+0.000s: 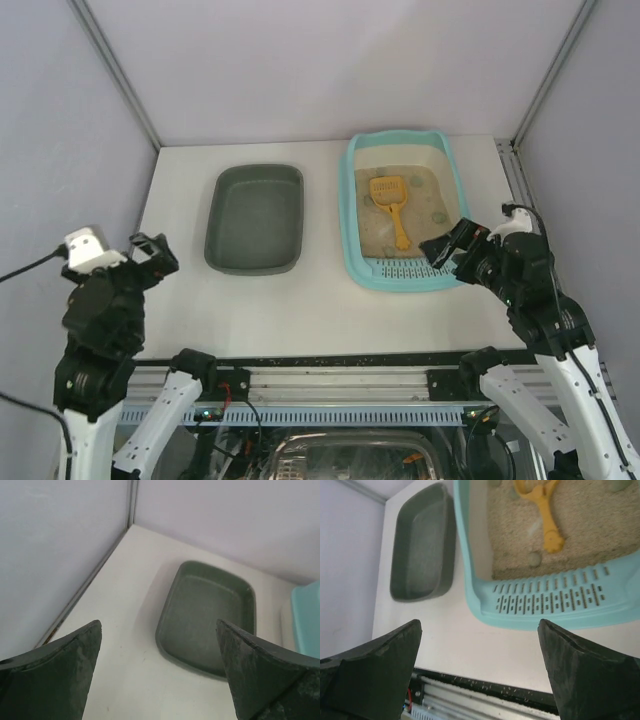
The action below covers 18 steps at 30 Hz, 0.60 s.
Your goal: Clean the litter box
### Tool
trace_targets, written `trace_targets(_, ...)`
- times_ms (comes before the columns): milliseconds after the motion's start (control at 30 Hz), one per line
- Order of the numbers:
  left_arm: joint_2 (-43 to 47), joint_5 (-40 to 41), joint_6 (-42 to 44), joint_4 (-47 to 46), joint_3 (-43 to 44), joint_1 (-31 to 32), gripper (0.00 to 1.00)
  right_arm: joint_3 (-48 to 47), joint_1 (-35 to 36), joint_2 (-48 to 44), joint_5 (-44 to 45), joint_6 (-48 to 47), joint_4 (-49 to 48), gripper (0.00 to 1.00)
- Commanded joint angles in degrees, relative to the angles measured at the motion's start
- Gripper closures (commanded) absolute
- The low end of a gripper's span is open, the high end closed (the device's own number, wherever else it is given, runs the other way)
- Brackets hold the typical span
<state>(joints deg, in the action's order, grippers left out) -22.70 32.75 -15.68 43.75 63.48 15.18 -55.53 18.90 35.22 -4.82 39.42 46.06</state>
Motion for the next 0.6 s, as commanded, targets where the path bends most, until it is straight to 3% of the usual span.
trace_targets(0,-4.5,-2.5,-1.5,-2.2,-3.0,0.3,0.00,-2.2,1.0,0.8,7.2,-4.5,0.8,0.00)
trace_targets(133,-8.9,-1.7,-4.2,-3.2,-3.3,1.2,0.00,-1.8,1.1,1.9,3.6,-13.8,-2.9,0.00)
trace_targets(233,-10.9,-5.4,-4.2,-6.4,-5.0,1.3,0.00,-2.4,0.9,3.1,8.3,-17.6,-4.2,0.00)
trace_targets(367,-14.9,-1.2,-3.5,-5.7,-5.2,1.3,0.00,-2.7,-0.9,4.8,10.4,-18.6,-5.7,0.02)
trace_targets(400,-15.0,0.0,-3.5,-6.1,-5.9,1.3,0.00,-2.6,-2.3,5.7,8.0,-19.1,-6.1,0.40)
trace_targets(433,-14.9,0.9,-3.6,-6.5,-6.7,1.3,0.00,-2.7,-4.3,6.8,2.7,-19.5,-6.2,0.93)
trace_targets(467,-14.6,1.3,-3.9,-7.0,-7.7,1.3,0.00,-2.5,-6.3,7.5,1.1,-16.9,-6.1,1.00)
trace_targets(500,-14.2,1.3,-4.4,-7.7,-8.6,1.3,0.00,-2.1,-8.0,8.1,-0.7,-15.0,-7.2,1.00)
trace_targets(533,-13.7,1.3,-5.2,-8.3,-9.8,1.3,0.00,-1.9,-10.5,9.0,-5.5,-14.3,-8.5,0.35)
trace_targets(567,-13.3,0.5,-5.8,-9.0,-10.8,1.3,0.00,-2.0,-12.2,10.6,-11.6,-14.2,-10.1,0.05)
